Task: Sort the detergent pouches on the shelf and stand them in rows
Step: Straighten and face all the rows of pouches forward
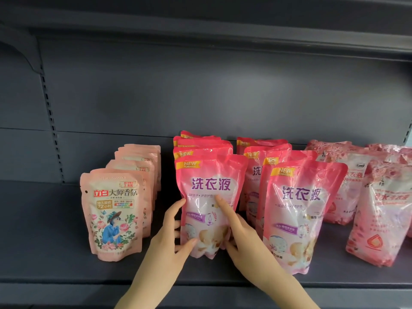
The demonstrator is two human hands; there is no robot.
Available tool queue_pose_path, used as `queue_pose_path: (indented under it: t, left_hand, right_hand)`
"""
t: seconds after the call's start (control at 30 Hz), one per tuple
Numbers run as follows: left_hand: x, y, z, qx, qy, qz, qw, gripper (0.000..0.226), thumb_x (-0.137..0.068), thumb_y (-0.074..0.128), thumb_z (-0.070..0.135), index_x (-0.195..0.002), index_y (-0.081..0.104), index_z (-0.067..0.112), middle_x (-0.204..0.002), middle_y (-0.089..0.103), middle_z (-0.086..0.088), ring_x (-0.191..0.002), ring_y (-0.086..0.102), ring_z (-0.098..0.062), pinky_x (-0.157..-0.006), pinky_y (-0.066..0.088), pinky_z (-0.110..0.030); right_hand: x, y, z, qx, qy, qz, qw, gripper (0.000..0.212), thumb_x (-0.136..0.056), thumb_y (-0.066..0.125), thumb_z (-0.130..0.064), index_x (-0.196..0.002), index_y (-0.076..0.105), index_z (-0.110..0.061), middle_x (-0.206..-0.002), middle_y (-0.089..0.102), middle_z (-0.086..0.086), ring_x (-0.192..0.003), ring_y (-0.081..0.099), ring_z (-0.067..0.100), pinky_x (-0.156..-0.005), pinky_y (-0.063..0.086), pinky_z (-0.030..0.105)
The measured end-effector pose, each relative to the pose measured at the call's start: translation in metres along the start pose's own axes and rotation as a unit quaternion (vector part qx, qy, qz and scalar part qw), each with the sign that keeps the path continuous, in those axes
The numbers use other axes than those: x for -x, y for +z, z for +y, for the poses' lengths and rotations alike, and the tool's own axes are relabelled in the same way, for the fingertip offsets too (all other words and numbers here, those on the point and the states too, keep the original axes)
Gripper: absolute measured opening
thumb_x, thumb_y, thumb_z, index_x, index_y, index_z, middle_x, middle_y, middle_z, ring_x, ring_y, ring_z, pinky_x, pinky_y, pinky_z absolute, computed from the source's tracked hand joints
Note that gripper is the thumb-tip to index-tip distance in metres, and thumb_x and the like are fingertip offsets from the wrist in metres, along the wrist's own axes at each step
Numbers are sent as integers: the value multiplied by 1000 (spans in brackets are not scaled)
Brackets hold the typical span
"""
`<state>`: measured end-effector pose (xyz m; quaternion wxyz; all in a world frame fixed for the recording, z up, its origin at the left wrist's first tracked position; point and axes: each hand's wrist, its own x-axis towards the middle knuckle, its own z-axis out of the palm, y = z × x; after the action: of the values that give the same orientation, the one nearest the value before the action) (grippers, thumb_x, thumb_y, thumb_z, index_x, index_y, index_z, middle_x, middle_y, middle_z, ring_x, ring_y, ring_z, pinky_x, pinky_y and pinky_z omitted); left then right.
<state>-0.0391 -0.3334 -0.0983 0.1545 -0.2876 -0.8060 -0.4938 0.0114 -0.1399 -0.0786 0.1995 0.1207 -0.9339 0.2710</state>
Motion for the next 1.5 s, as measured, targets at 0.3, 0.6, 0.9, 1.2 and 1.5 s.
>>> queue_pose_path:
  t: [0.3,0.6,0.9,1.2,1.5]
  left_hand:
    - [-25,-51,61,-406,99,-84,905,23,-93,37,57,-109,41,40,-93,59,16,-75,58,-1,-55,45,-17]
    - [-119,-98,156,-518,337,-123,776,35,-81,31,63,-98,47,37,-87,61,11,-84,60,-13,-59,38,-28]
    - [-172,-67,195,-565,339,-138,739,33,-82,35,65,-91,51,37,-81,60,13,-80,59,-11,-54,34,-24]
    - [-220,-3,199,-587,265,-179,744,32,-85,43,61,-94,58,34,-77,57,13,-79,59,-12,-66,47,-29]
    - [-251,20,173,-343,83,-305,885,23,-78,73,48,-95,70,33,-77,71,20,-73,64,5,-77,52,-26]
  right_hand:
    - [-8,-50,-49,237,9,-43,971,41,-93,46,-27,-131,36,-38,-75,58,-5,-67,59,18,-56,48,30]
    - [-69,-158,-111,268,-39,-262,926,19,-89,58,-45,-93,67,-29,-79,72,-3,-68,67,8,-71,55,27]
    - [-92,-242,-76,325,-86,-209,918,16,-87,61,-43,-91,69,-30,-73,70,-12,-68,69,9,-74,58,33]
    - [-128,-294,14,415,-41,-227,880,17,-84,58,-41,-93,67,-30,-87,74,2,-86,70,22,-68,56,31]
    - [-153,-273,60,285,-6,-249,926,24,-86,68,-34,-104,72,-19,-97,72,-3,-66,62,-1,-61,56,21]
